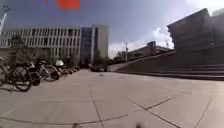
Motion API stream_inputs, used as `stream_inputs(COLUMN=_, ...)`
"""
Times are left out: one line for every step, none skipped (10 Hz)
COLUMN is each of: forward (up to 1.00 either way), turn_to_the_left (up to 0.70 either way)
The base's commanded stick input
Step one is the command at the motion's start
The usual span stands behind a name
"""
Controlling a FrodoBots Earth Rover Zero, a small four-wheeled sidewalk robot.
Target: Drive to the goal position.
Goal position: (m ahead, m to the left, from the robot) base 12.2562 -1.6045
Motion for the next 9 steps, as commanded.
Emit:
stream_inputs(forward=0.70, turn_to_the_left=0.14)
stream_inputs(forward=0.70, turn_to_the_left=0.14)
stream_inputs(forward=0.70, turn_to_the_left=0.14)
stream_inputs(forward=0.70, turn_to_the_left=0.14)
stream_inputs(forward=0.70, turn_to_the_left=0.14)
stream_inputs(forward=0.70, turn_to_the_left=0.14)
stream_inputs(forward=0.70, turn_to_the_left=0.14)
stream_inputs(forward=0.70, turn_to_the_left=0.14)
stream_inputs(forward=0.70, turn_to_the_left=0.14)
